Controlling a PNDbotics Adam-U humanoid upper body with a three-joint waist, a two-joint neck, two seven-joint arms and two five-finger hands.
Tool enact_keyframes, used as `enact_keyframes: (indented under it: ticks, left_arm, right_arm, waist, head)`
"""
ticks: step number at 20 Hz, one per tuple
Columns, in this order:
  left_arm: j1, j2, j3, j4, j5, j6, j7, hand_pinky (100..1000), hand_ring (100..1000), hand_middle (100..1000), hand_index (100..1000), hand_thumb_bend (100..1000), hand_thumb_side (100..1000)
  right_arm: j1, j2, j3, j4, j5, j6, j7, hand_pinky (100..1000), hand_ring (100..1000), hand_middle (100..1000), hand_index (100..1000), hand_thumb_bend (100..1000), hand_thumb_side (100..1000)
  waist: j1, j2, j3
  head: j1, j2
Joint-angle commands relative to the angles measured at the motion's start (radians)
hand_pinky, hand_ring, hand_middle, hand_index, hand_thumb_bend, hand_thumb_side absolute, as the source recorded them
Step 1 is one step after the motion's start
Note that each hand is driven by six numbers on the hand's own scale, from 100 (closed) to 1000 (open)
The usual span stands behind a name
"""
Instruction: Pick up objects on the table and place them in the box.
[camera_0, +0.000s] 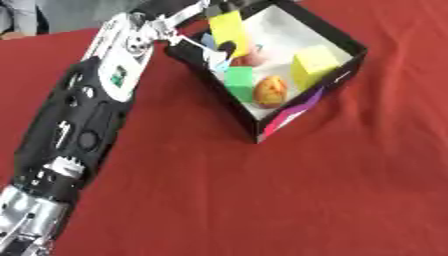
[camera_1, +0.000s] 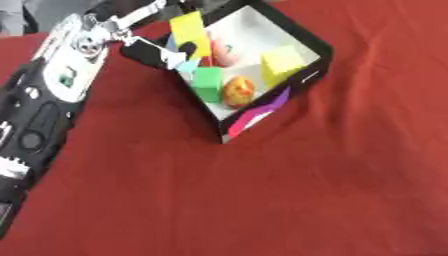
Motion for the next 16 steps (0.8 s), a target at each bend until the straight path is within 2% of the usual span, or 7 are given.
enact_keyframes:
  ticks: [1,8,11,13,14,15,16]
  left_arm:
    - [-0.020,0.016,0.014,-0.006,-0.057,-0.028,0.034,997,974,867,933,401,838]
    - [-0.015,0.009,0.010,-0.011,-0.061,-0.093,0.027,990,970,859,947,347,491]
    - [-0.004,0.014,0.030,-0.040,0.030,-0.078,0.044,932,909,774,915,100,292]
    - [0.016,0.032,0.050,-0.101,0.176,-0.033,0.073,861,839,719,870,100,477]
    - [0.028,0.045,0.057,-0.142,0.265,0.001,0.084,832,806,702,850,100,1000]
    - [0.050,0.068,0.072,-0.199,0.369,0.041,0.103,802,771,689,827,100,519]
    - [0.073,0.093,0.084,-0.260,0.463,0.085,0.115,789,760,693,825,100,530]
  right_arm:
    - [-0.005,-0.034,-0.006,-0.022,-0.001,-0.001,0.006,1000,699,629,706,100,484]
    - [-0.005,-0.033,-0.004,-0.022,0.003,-0.005,0.007,1000,699,629,705,100,483]
    - [-0.001,-0.033,-0.006,-0.022,0.000,-0.007,0.003,1000,699,629,705,100,486]
    - [0.001,-0.035,-0.010,-0.022,-0.008,-0.010,-0.004,1000,701,632,706,100,489]
    - [0.003,-0.037,-0.012,-0.022,-0.013,-0.012,-0.008,1000,703,634,709,100,491]
    - [0.007,-0.037,-0.016,-0.022,-0.018,-0.015,-0.015,1000,704,636,710,100,494]
    - [0.011,-0.037,-0.019,-0.022,-0.023,-0.017,-0.021,1000,705,637,711,100,498]
  waist:
    - [-0.008,-0.019,0.000]
    - [-0.009,-0.020,-0.001]
    - [-0.010,-0.023,0.000]
    - [-0.011,-0.026,0.002]
    - [-0.012,-0.027,0.003]
    - [-0.013,-0.029,0.006]
    - [-0.013,-0.031,0.009]
  head:
    - [-0.003,-0.009]
    - [-0.006,-0.008]
    - [-0.009,-0.006]
    - [-0.015,-0.005]
    - [-0.018,-0.004]
    - [-0.025,-0.003]
    - [-0.031,-0.002]
